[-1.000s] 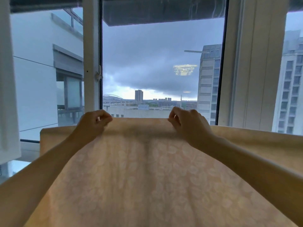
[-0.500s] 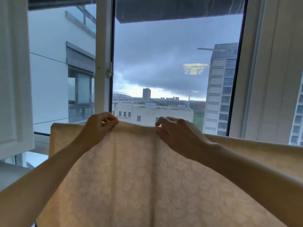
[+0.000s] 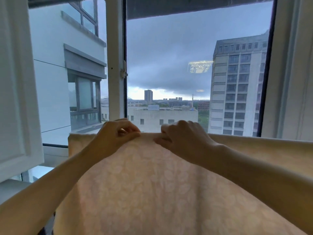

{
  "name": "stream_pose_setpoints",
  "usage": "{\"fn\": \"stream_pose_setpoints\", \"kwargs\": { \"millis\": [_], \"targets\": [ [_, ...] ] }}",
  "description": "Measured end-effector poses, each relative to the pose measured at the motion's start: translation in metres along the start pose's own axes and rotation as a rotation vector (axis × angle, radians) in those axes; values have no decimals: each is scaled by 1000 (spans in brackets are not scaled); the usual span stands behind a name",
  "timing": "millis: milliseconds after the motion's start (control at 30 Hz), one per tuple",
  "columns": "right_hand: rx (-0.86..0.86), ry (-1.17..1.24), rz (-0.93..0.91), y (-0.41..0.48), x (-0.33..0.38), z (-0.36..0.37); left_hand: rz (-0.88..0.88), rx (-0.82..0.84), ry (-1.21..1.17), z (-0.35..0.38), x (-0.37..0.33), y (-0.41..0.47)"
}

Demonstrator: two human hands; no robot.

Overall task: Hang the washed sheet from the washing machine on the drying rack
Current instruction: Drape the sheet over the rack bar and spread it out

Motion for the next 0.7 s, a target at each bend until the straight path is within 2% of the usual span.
{"fn": "stream_pose_setpoints", "kwargs": {
  "millis": [167, 433, 700],
  "targets": [
    [-27, -120, 25, 15, 19, 3, 39, 78, 18, -27, 44, -14],
    [-35, 79, 14, 50, 56, 17, -74, 61, 9, -65, 108, -39],
    [-143, 107, 89, 58, 70, 23, -217, -24, -335, -81, 159, -70]
  ]
}}
Point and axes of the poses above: each hand's wrist, its own y-axis towards the middle knuckle, its own z-axis out of the palm, x = y × z, the point moved 6 cm from there along y, towards the middle knuckle, and after that the axes turned 12 degrees about x, right-handed, at the moved point
